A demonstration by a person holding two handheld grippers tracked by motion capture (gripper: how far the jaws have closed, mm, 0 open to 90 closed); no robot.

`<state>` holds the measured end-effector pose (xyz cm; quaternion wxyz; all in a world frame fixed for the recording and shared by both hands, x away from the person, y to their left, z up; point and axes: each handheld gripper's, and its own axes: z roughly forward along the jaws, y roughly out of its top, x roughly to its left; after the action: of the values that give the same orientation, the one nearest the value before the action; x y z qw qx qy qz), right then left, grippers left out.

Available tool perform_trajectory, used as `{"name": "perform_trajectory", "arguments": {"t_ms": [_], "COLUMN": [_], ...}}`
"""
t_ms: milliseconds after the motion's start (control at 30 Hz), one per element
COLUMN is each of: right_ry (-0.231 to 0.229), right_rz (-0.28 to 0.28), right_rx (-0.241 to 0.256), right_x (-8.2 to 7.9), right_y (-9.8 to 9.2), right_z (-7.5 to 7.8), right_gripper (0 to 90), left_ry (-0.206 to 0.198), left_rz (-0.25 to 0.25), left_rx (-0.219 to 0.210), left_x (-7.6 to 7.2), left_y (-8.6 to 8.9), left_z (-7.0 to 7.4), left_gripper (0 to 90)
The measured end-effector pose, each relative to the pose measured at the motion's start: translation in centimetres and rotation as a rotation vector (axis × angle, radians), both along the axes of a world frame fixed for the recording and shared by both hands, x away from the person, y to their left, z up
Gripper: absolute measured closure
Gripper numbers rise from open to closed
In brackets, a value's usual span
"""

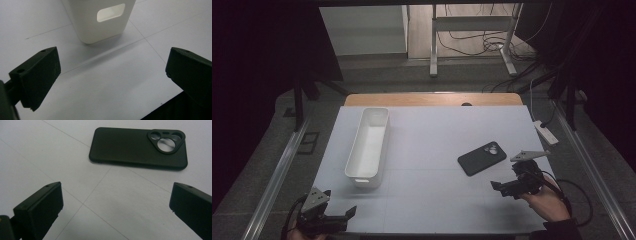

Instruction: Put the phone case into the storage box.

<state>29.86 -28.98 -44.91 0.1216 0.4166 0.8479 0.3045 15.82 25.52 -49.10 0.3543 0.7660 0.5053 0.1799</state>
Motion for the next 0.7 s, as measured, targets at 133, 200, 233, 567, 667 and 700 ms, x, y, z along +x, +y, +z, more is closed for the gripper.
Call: {"name": "perform_trajectory", "arguments": {"t_ms": [133,200,233,567,667,700], "right_ry": [0.006,0.012,0.008,0.013,0.024,0.026], "right_rz": [0.004,0.006,0.012,0.033,0.046,0.049], "right_rx": [0.001,0.003,-0.003,0.001,0.001,0.002], "right_x": [0.4,0.5,0.6,1.9,2.4,2.5], "right_y": [0.2,0.4,0.6,1.6,2.1,2.2], "right_z": [-0.1,-0.1,-0.1,0.1,0.1,0.1], "right_gripper": [0.0,0.0,0.0,0.0,0.0,0.0], "left_ry": [0.004,0.004,0.005,0.005,0.005,0.006], "left_rz": [-0.003,-0.002,-0.002,-0.005,-0.004,-0.005], "left_rx": [0.005,0.007,0.006,0.008,0.006,0.007], "left_x": [0.1,0.1,0.1,0.1,0.1,0.1], "left_y": [-0.1,-0.1,-0.1,-0.1,-0.1,-0.1], "left_z": [0.0,0.0,0.0,0.0,0.0,0.0], "left_gripper": [0.6,0.7,0.7,0.8,0.8,0.8]}}
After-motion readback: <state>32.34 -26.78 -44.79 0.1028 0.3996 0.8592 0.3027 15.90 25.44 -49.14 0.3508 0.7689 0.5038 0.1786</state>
